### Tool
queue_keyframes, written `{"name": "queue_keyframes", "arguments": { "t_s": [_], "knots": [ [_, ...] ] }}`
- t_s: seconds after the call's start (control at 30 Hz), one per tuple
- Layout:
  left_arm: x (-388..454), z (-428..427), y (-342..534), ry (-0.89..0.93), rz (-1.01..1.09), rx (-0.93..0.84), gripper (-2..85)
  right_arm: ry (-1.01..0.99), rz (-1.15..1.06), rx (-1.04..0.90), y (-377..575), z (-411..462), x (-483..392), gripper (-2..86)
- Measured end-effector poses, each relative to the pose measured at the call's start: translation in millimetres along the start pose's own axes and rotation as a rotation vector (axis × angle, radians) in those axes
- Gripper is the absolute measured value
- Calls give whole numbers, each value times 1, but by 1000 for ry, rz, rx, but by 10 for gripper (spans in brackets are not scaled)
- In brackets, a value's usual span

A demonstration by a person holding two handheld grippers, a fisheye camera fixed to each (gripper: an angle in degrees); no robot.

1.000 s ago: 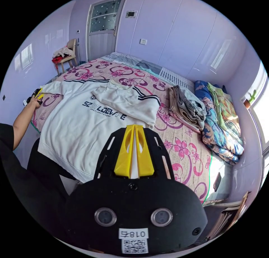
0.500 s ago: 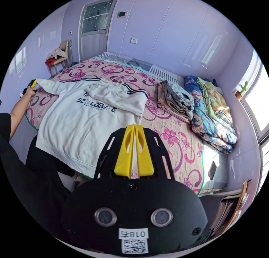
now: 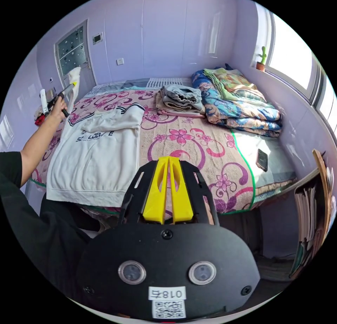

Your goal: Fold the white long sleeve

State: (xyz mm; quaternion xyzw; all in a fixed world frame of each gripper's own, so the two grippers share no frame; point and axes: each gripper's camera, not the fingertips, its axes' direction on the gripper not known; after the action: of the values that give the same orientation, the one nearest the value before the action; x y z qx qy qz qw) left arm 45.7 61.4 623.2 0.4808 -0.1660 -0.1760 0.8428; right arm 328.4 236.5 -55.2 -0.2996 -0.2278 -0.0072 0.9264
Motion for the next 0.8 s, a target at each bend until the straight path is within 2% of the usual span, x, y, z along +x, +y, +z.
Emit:
{"name": "queue_keyframes", "arguments": {
  "t_s": [0.03, 0.1, 0.17, 0.27, 0.37, 0.47, 0.57, 0.7, 0.8],
  "knots": [
    [18, 20, 7, -16, 26, -54, -9, 13, 24, 1, 7, -2, 11, -10],
    [78, 97, 39, -38, 148, -308, -9, 33, 53, -6, 16, -6, 27, -9],
    [104, 138, 60, -62, 185, -473, -8, 63, 95, -13, 26, -13, 49, -9],
    [130, 167, 67, -91, 239, -571, -3, 100, 158, -19, 34, -19, 78, -9],
    [151, 173, 45, -170, 323, -576, 24, 104, 201, -21, 36, -17, 100, -8],
    [178, 172, 33, -226, 492, -553, 68, 63, 216, -20, 28, -7, 110, -8],
    [198, 186, 44, -38, 635, -710, 94, 0, 198, -1, 14, 1, 112, -8],
    [194, 150, 39, 25, 627, -583, 81, -34, 143, 24, -6, 5, 113, -7],
    [166, 125, 28, -77, 463, -486, 80, -85, 122, 36, -21, 10, 119, -7]
  ]
}}
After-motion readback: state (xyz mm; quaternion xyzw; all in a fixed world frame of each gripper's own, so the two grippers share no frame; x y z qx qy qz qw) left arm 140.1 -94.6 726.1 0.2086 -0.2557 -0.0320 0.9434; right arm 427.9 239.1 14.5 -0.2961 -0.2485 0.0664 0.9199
